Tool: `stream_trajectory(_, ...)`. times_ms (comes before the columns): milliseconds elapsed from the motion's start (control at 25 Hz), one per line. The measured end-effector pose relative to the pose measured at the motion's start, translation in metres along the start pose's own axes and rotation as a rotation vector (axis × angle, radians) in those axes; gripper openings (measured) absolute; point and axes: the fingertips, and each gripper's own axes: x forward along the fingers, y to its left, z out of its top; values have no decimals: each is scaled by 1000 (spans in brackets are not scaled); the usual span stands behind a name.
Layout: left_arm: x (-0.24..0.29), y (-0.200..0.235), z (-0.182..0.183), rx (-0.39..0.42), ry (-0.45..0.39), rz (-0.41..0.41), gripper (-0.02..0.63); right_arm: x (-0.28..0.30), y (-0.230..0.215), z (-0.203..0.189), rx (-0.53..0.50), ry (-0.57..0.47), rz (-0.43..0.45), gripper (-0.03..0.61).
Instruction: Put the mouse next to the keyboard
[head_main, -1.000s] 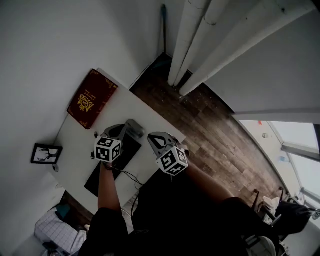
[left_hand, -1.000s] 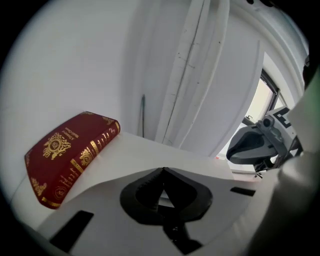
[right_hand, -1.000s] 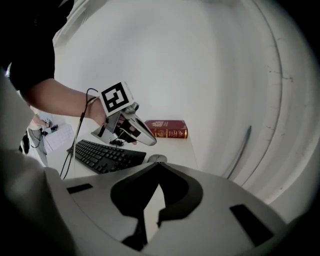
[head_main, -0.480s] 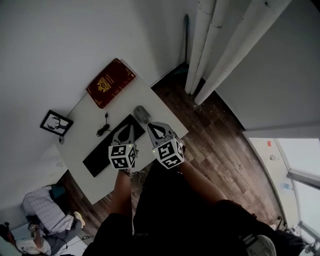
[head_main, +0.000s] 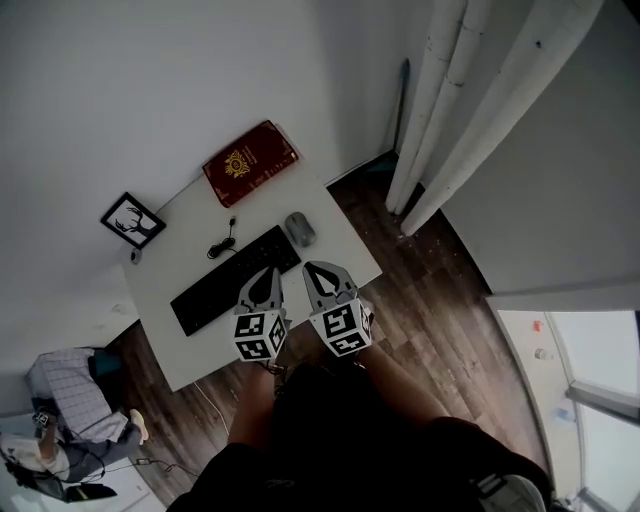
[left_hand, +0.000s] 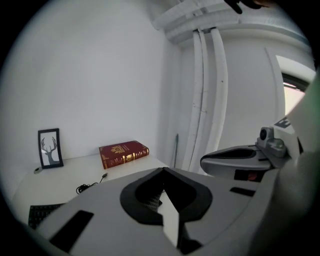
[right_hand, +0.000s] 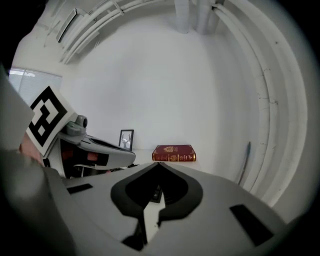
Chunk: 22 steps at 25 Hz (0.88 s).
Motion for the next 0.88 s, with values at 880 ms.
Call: stream_trajectory(880,-187,-20,-20,-4,-275,73,2,-127,113,26,-76,-174,-90,20)
